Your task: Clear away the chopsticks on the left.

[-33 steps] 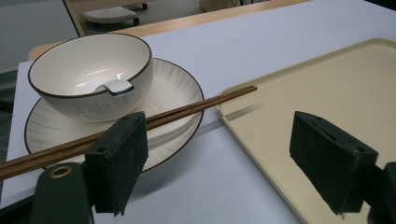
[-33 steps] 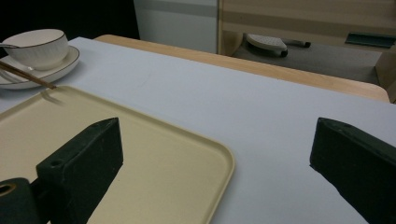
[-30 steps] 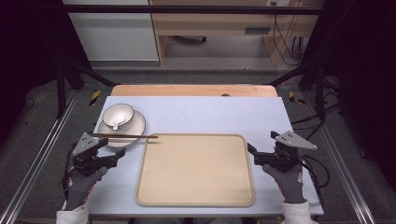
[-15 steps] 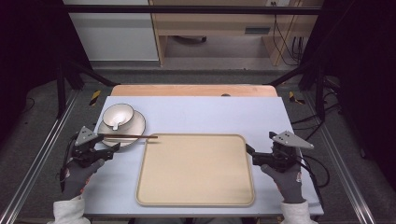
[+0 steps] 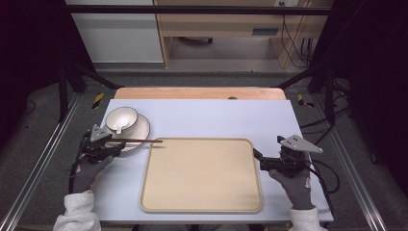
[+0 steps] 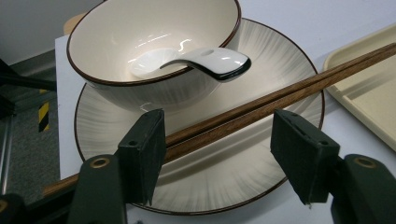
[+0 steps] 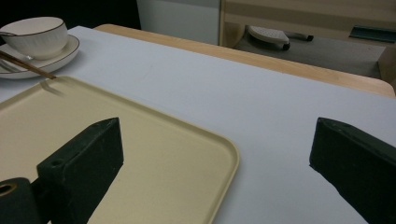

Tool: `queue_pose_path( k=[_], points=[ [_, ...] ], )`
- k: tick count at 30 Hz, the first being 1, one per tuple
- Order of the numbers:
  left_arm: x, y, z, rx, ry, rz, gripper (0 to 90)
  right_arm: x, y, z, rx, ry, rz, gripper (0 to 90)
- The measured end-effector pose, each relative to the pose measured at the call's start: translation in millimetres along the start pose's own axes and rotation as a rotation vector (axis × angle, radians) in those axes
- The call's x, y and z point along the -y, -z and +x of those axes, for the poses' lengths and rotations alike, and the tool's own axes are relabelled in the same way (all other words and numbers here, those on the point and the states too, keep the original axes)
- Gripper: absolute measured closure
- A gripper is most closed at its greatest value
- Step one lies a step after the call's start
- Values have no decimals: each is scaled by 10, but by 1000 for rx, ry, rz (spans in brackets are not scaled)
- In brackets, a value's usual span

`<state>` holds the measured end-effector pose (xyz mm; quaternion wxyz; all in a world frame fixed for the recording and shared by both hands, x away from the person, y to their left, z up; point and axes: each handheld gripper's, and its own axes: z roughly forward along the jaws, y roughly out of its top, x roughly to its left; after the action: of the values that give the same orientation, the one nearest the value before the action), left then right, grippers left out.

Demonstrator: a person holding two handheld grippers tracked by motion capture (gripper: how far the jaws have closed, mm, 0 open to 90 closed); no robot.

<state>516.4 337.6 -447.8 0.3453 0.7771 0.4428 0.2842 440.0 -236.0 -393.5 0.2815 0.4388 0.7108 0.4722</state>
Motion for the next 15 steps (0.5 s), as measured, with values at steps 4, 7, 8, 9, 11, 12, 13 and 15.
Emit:
queue_pose_path(
  k=[4,7,8,9,11,12,13,15],
  points=[
    [10,-59,-9,5,-18,15,382,5,-10,8,-1,1,7,30],
    [10,-79,-21,0,-28,23,387,4,-11,10,-3,-2,7,30],
    [10,-79,-21,0,-28,23,390,4,-11,10,-3,-2,7,30],
    [9,-77,-24,3,-30,26,390,4,-11,8,-2,1,7,30],
    [13,-84,-30,3,-37,39,407,2,-8,8,-7,-2,2,30],
    [8,-83,-42,-4,-44,44,408,2,-6,7,-7,0,2,29],
    [8,-83,-42,-4,-44,44,418,2,-6,7,-7,0,2,29],
    [5,-72,-44,-5,-49,51,439,0,-2,8,-7,-2,1,29]
  ],
)
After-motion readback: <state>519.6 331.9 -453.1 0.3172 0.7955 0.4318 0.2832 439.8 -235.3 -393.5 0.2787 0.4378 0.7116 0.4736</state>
